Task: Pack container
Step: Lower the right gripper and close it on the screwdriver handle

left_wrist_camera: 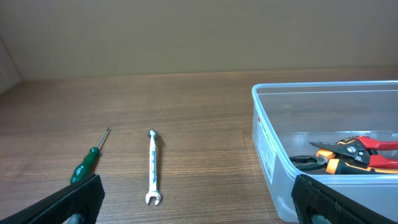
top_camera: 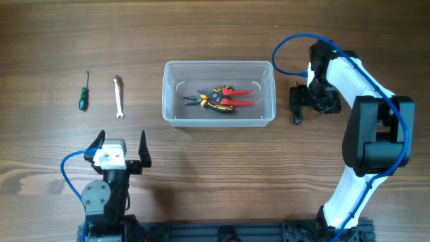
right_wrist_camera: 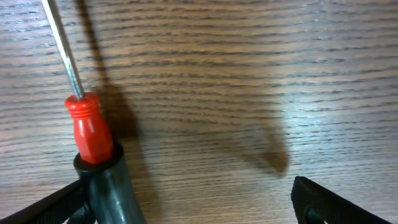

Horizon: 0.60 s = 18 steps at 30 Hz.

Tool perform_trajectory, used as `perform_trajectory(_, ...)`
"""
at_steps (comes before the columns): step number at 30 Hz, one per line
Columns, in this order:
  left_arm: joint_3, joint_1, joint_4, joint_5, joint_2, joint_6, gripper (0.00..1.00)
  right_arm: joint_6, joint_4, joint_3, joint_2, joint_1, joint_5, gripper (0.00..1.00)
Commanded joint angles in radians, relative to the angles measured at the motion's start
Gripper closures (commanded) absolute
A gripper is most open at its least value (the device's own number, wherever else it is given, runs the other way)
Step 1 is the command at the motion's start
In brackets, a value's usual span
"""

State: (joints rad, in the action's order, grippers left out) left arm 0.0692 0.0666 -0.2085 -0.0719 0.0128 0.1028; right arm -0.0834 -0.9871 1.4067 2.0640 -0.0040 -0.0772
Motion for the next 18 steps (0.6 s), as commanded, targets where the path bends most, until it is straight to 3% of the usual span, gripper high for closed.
perform_trajectory(1,-0.006,-0.005,0.003,0.01,-0.008,-0.01,0.0,0.016,-0.002,-0.01,0.025,-0.007,-0.051,0.02)
perform_trajectory(10,-0.006,-0.005,0.003,0.01,-0.008,-0.01,0.0,0.087,-0.003,-0.01,0.025,-0.043,-0.023,0.04)
perform_trajectory(18,-0.006,-0.005,0.003,0.01,-0.008,-0.01,0.0,0.107,0.001,-0.01,0.025,-0.043,-0.02,0.29)
